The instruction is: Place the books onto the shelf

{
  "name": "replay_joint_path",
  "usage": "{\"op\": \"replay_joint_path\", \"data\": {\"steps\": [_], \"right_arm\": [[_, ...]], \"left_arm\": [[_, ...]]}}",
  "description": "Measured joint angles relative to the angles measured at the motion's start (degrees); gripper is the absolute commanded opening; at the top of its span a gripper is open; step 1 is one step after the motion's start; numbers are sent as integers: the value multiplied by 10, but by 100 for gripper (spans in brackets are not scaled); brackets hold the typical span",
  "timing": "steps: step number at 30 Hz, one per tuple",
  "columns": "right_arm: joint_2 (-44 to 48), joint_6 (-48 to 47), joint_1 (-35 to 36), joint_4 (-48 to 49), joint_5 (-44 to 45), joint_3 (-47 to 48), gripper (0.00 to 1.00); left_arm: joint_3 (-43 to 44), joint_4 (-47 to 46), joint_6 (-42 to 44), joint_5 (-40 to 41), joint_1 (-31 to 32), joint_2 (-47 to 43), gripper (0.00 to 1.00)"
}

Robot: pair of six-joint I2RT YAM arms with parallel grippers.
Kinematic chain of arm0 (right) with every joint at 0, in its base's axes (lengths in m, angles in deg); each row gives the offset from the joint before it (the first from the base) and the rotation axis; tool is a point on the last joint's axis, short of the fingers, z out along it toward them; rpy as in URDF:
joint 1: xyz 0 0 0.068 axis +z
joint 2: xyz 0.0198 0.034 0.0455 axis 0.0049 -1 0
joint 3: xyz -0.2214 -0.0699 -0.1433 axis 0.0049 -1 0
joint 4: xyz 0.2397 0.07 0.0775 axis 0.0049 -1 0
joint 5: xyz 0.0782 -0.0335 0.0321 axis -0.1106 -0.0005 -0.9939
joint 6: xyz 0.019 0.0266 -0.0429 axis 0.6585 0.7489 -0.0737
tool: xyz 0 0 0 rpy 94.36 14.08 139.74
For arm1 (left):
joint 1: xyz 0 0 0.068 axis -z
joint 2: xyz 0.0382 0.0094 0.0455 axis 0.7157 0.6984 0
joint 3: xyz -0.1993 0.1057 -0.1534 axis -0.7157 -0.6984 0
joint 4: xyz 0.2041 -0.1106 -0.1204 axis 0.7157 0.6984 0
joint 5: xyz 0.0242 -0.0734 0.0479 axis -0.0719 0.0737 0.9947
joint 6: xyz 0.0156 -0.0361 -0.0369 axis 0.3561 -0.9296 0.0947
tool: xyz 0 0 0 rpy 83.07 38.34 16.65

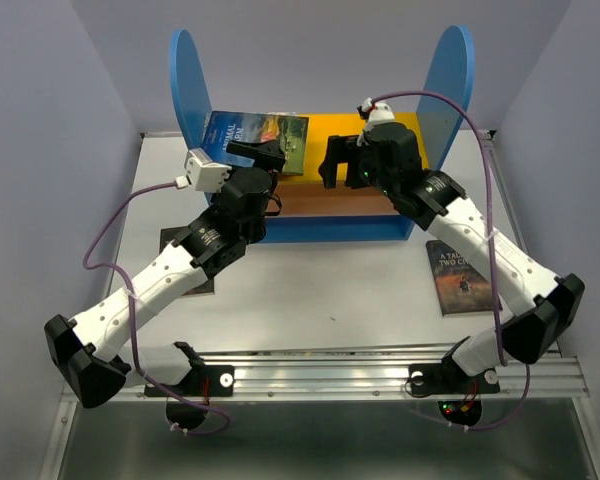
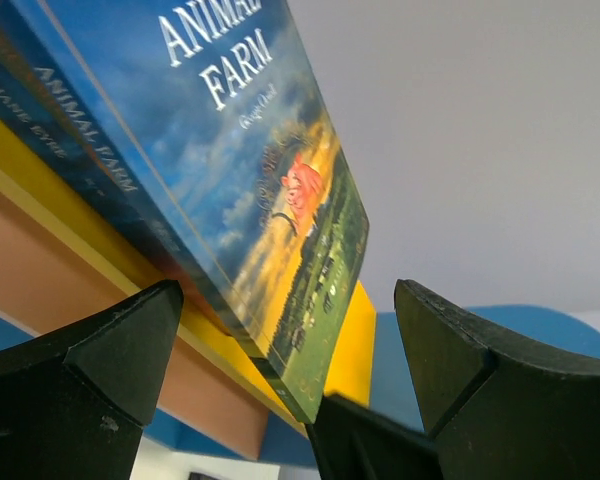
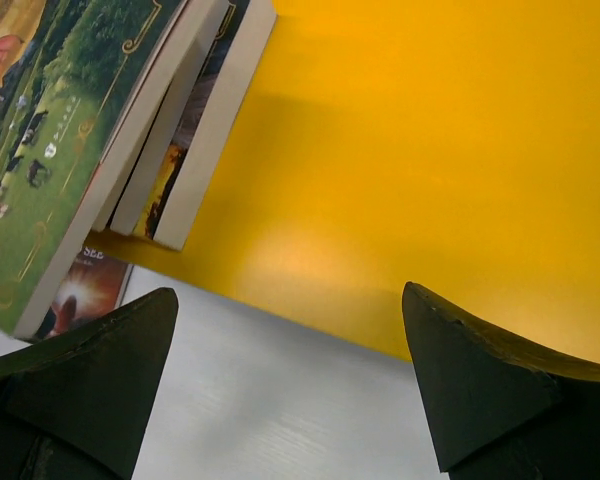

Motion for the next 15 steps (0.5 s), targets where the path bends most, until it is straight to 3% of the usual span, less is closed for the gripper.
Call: {"op": "replay_joint_path", "data": {"steps": [7, 15], "right_arm": [[-95, -44, 0, -1, -1, 88, 100], [-132, -80, 0, -2, -5, 144, 100]], "left_arm": [[-2, -35, 69, -66, -5, -5, 99], [-2, -44, 102, -110, -19, 5, 99]]}}
